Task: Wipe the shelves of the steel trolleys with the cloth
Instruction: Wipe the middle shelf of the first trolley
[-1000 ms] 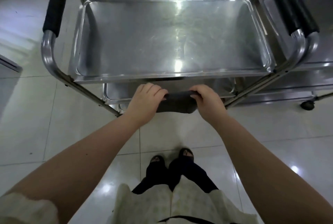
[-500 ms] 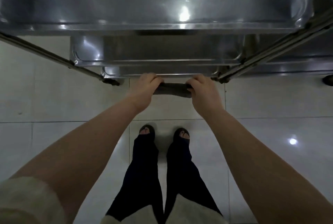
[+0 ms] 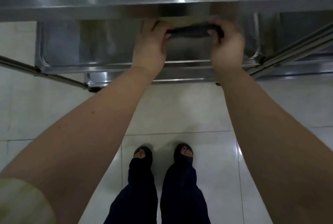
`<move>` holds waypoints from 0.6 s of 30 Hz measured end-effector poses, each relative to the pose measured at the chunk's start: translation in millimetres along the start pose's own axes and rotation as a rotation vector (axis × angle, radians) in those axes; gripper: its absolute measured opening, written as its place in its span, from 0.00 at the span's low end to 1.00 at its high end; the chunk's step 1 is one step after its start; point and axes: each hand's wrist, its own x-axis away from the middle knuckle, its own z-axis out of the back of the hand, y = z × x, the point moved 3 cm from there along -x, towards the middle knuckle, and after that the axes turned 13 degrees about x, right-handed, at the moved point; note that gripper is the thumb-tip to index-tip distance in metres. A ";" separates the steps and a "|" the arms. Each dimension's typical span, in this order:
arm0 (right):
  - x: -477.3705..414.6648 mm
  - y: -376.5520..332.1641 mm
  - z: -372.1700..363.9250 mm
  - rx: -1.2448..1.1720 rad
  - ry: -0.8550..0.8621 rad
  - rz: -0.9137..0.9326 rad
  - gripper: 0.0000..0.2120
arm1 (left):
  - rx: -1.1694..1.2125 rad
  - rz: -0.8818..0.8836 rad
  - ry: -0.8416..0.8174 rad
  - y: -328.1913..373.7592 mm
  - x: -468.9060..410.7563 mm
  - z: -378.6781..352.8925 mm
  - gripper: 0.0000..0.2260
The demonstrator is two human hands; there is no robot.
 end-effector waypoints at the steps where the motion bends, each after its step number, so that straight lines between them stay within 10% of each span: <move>1: 4.5 9.9 -6.3 -0.001 0.023 0.032 0.14 | 0.013 -0.033 -0.012 -8.3 3.7 -12.3 0.11; 6: 46.9 72.1 -71.4 0.210 -0.181 0.013 0.22 | -0.100 -0.140 -0.317 -70.7 60.7 -81.7 0.15; 12: 24.4 59.0 -110.1 0.231 -0.101 0.209 0.20 | -0.243 -0.056 -0.169 -129.7 31.3 -77.7 0.22; 18: -5.2 47.2 -186.9 0.735 -0.507 0.221 0.30 | -0.466 0.088 -0.258 -177.0 -26.4 -90.4 0.24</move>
